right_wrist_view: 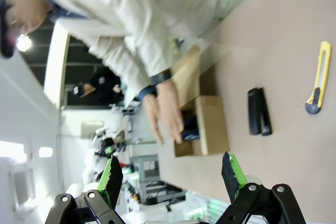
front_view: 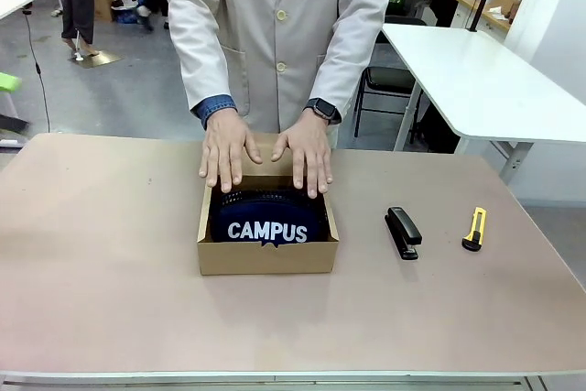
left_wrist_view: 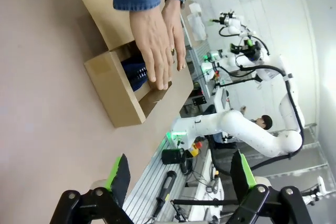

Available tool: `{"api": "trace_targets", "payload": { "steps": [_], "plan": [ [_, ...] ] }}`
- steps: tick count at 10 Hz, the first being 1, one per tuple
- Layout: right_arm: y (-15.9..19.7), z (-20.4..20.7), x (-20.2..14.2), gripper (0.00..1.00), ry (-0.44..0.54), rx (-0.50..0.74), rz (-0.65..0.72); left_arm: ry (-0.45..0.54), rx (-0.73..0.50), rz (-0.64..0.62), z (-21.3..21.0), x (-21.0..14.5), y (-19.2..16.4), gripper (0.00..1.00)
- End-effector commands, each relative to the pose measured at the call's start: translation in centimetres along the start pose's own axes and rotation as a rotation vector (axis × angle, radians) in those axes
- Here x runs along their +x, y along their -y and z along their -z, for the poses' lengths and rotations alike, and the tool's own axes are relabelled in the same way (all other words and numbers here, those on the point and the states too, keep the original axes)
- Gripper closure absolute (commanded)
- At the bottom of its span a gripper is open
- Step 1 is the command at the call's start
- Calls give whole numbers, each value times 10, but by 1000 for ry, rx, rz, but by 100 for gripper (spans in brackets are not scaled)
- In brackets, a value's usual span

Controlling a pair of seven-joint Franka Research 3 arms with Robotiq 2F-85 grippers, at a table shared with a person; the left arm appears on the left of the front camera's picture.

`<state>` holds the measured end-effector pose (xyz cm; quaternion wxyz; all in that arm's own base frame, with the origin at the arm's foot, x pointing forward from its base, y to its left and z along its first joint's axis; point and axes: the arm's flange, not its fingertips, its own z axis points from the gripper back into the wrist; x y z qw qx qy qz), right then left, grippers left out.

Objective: Pack the item into the box.
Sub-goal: Close the Mailer Box.

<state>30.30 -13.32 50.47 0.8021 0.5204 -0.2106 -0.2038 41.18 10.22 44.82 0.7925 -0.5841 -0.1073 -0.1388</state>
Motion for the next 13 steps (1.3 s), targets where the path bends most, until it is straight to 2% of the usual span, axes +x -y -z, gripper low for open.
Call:
{"api": "trace_targets", "payload": {
  "steps": [1, 2, 3, 4, 5, 6, 7, 8, 9, 10, 11, 13],
  "plan": [
    [2, 95, 8, 0, -76, -133, 23, 27, -114, -20, 61, 22, -44, 0],
    [9, 144, 9, 0, -164, -234, 30, 28, -143, 3, 91, 25, -59, 0],
    [13, 177, 11, 0, -200, -287, 32, 40, -189, 18, 108, 25, -62, 0],
    [15, 200, 10, 0, -254, -261, 14, 65, -250, 11, 118, 25, -62, 0],
    [15, 210, 7, 0, -273, -192, -25, -64, -149, -59, 128, 24, -68, 0],
    [20, 193, -15, 0, -231, -274, 5, 28, -189, -27, 128, 24, -72, 0],
    [20, 193, -15, 0, -231, -274, 5, 28, -189, -27, 128, 24, -72, 0],
    [20, 221, -12, 0, -287, -276, -2, 28, -189, -27, 128, 24, -72, 0],
    [19, 231, -1, 0, -185, -406, 81, 11, -191, -36, 134, 24, -76, 0],
    [9, 271, 2, 0, -334, -381, -61, 37, -180, -41, 160, 42, -87, 0],
    [4, 296, 17, 0, -391, -375, -100, 62, -156, -36, 177, 58, -100, 0],
    [1, 354, 39, 0, -561, -285, -139, 84, -143, -2, 195, 76, -120, 0]
  ]
}}
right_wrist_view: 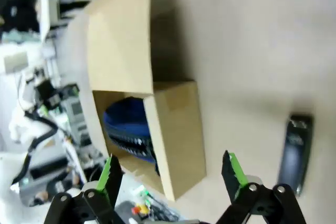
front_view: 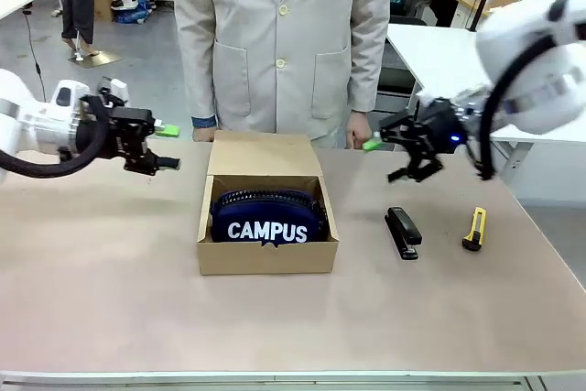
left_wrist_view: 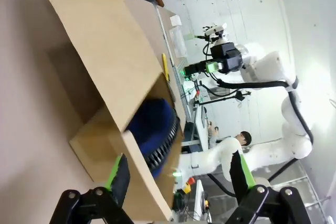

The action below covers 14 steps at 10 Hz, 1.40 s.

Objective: Pack the item into the box.
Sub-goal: Close the Mailer Box.

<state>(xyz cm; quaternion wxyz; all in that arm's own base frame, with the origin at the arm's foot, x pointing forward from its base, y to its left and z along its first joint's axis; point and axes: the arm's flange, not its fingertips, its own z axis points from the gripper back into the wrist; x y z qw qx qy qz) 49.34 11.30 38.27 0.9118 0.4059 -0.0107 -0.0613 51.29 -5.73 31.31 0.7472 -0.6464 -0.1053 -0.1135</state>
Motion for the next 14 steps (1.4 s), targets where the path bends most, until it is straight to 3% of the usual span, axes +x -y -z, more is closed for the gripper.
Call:
{"api": "trace_targets", "payload": {
  "steps": [1, 2, 3, 4, 6, 7, 9, 14],
  "plan": [
    [-3, 33, 59, 0, -102, 34, -41, 21, 17, 53, 10, 18, -18, 0],
    [-6, 54, 74, 0, -84, 77, -83, 48, 17, 70, 15, 25, -25, 0],
    [-6, 61, 75, 0, -97, 67, -42, 56, 67, -49, 9, 28, -29, 0],
    [-5, 49, 53, 0, -84, 35, -44, 14, 20, 26, 15, 20, -23, 0],
    [-2, 68, 85, 0, -92, 50, -96, 25, 44, 6, 12, 26, -34, 0],
    [2, 77, 100, 0, -182, 118, -162, 95, 60, 11, 21, 36, -46, 0],
    [13, 92, 122, 0, -231, 236, -196, 98, 28, 14, 33, 39, -57, 0],
    [14, 158, 126, 0, -247, 396, -131, 151, -32, 64, 65, 37, -75, 0]
  ]
}}
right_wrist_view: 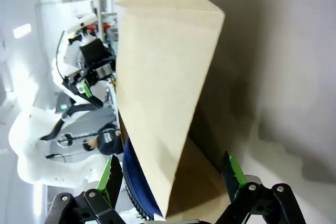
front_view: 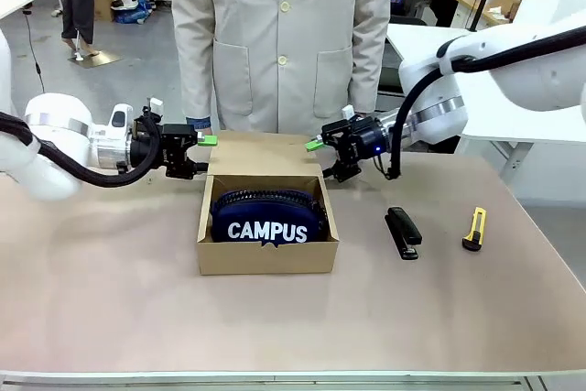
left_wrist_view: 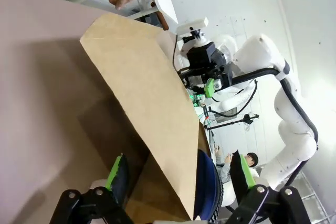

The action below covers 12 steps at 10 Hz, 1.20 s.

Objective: Pack the item into the box.
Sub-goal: Close the Mailer Box.

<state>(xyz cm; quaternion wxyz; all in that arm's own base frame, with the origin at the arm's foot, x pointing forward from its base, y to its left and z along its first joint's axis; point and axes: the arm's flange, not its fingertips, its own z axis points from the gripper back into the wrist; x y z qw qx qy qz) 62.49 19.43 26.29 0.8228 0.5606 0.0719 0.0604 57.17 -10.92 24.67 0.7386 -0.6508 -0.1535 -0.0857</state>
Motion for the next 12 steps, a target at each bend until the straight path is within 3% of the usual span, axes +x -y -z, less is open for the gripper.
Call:
{"api": "trace_targets", "payload": {
  "steps": [1, 2, 6, 7, 8, 9, 10, 11, 12],
  "plan": [
    [-2, 17, 3, 0, 47, 55, 35, 53, -45, 47, 7, -4, -3, 0],
    [-2, 18, 1, 0, 104, 56, 43, 47, -55, 46, 8, -6, -3, 0],
    [-2, 14, -2, 0, 107, 109, 81, 32, -95, 50, 11, -9, -2, 0],
    [-1, 13, -4, 20, 88, 91, 73, 5, -92, 49, 11, -10, -1, 15],
    [1, 10, -5, 20, 85, 95, 86, 4, -106, 41, 11, -10, 0, 20],
    [3, 8, -7, 39, 88, 94, 83, 7, -109, 41, 11, -10, 1, 35],
    [4, 6, -9, 25, 87, 90, 82, 9, -104, 45, 12, -9, 2, 39],
    [4, 3, -15, 59, 103, 88, 72, 10, -114, 47, 11, -9, 3, 55],
    [3, 0, -22, 59, 82, 83, 52, 15, -109, 46, 10, -9, 3, 55]
  ]
}}
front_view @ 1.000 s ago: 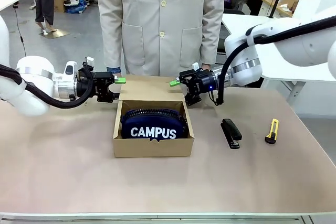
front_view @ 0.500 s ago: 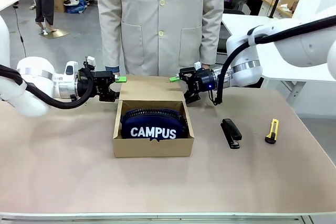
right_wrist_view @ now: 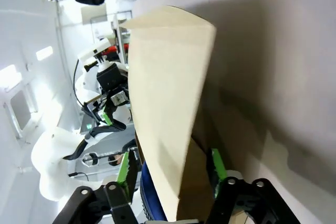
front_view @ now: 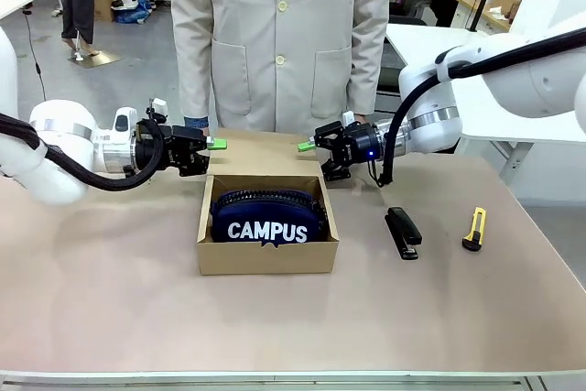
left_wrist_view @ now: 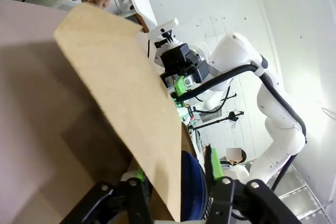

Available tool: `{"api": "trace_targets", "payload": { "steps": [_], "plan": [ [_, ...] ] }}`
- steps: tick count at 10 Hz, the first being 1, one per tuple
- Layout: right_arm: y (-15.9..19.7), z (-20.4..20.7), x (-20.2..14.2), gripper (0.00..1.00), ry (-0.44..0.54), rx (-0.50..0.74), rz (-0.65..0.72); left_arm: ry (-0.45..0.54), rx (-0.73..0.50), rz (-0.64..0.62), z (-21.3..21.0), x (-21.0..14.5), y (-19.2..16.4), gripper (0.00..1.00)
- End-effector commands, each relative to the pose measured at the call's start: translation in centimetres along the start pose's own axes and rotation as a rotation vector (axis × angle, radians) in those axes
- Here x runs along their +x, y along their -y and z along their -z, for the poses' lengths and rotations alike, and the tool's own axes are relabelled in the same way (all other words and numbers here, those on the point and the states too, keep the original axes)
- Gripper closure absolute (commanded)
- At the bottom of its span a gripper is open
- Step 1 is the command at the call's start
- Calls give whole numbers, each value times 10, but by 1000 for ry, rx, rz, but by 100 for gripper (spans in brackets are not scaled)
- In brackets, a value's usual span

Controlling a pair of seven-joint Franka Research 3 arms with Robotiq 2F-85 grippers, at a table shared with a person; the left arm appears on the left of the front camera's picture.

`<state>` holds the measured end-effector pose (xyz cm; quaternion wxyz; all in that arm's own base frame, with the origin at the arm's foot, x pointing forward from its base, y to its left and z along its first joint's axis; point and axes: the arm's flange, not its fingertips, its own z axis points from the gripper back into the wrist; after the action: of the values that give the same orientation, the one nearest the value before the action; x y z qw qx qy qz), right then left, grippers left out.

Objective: Pack the item into the box.
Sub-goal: Close the Mailer Box.

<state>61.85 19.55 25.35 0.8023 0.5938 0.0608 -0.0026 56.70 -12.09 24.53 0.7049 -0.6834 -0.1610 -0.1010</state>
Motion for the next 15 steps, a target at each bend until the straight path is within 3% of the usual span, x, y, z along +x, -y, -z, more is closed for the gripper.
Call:
{"api": "trace_targets", "payload": {
  "steps": [1, 4, 9, 11, 13, 15],
  "plan": [
    [-7, -10, -23, 59, -28, -3, -53, 8, -10, 19, -1, -3, 3, 55],
    [-13, -9, -40, 59, -67, -15, -90, 3, -5, 15, 5, -1, 2, 55],
    [-11, -13, -39, 59, -27, 28, -193, -66, -7, 71, 3, -10, 13, 55],
    [-15, -14, -47, 59, -20, 58, -303, -86, 15, 210, 2, -9, 29, 55],
    [-17, -16, -54, 59, -8, 70, -406, -43, 30, 347, 4, -6, 45, 55],
    [-16, -15, -60, 59, 1, 83, -520, -29, 16, 414, 6, -9, 51, 55]
  ]
}}
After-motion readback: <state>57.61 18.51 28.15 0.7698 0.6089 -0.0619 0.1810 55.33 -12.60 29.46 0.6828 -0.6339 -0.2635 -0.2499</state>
